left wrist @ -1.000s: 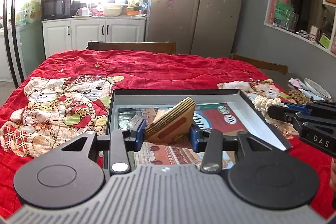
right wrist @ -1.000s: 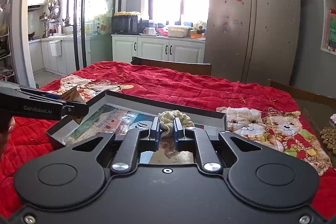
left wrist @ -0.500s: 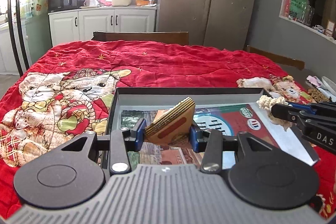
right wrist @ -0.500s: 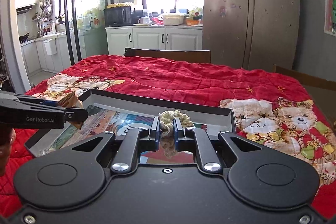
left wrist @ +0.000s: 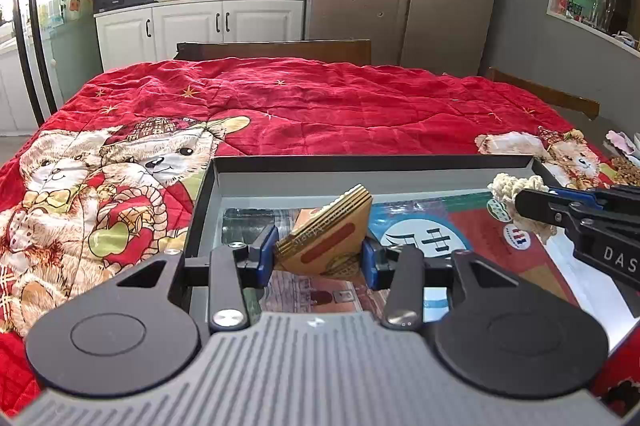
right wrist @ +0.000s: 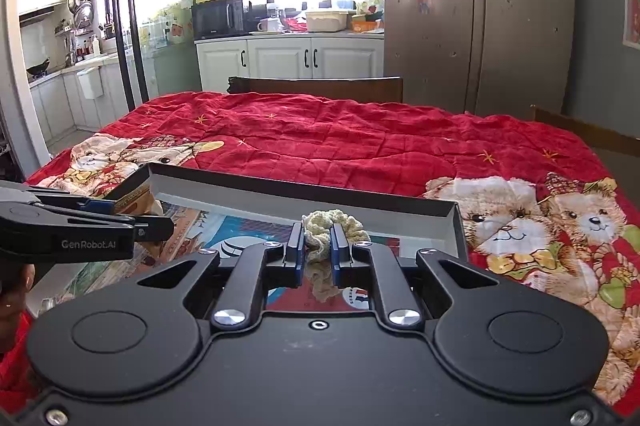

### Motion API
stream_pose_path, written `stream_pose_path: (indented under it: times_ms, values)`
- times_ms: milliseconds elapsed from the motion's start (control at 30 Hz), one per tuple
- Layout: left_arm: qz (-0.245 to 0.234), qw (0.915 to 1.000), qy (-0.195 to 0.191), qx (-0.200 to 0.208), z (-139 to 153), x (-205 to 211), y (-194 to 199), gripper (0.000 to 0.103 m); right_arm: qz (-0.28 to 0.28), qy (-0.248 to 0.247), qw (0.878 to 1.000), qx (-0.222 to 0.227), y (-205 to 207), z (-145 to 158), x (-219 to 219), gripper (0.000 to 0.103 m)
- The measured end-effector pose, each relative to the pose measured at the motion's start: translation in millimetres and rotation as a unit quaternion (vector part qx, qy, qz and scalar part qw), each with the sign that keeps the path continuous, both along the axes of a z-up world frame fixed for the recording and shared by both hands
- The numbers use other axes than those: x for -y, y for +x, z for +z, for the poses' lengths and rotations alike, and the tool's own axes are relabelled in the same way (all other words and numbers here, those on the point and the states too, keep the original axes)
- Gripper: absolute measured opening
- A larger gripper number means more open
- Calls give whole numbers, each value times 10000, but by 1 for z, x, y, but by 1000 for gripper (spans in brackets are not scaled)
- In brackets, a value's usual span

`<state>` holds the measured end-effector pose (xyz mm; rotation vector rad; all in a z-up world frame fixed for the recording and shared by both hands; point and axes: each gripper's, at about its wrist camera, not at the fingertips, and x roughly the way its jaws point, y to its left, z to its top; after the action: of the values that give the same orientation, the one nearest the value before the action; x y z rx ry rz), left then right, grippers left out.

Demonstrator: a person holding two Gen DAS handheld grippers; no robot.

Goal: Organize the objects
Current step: 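Lift and carry the triangle with the left tool while the right tool carries the scrunchie into the box, then lower the triangle into the box and open the left tool while the right tool releases the scrunchie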

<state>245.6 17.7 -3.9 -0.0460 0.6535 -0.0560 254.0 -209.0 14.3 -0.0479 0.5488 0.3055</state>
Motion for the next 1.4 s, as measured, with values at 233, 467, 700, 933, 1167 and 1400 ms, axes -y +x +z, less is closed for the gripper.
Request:
stream_pose_path:
  times_ms: [233,467,700,933,1167,1400]
  values:
    - [34,10000,32,-39,-2,-1,8,47,46,-48,10000,-38,9,-2,-5,12]
    - [34,10000,49,-67,-3,0,13,47,50,-149,9998,-103,15,-6,-11,12]
    - [44,9999,68,-102,-6,-1,17,47,63,-167,9996,-223,21,-10,-14,12]
    - [25,9998,70,-175,-10,0,19,47,102,-233,9990,-376,25,-12,-16,12]
    - [-19,9997,107,-230,-11,1,20,48,154,-364,9975,-594,31,-15,-21,13]
    - [-50,9995,183,-263,-11,3,20,63,206,-387,9958,-801,35,-17,-22,16]
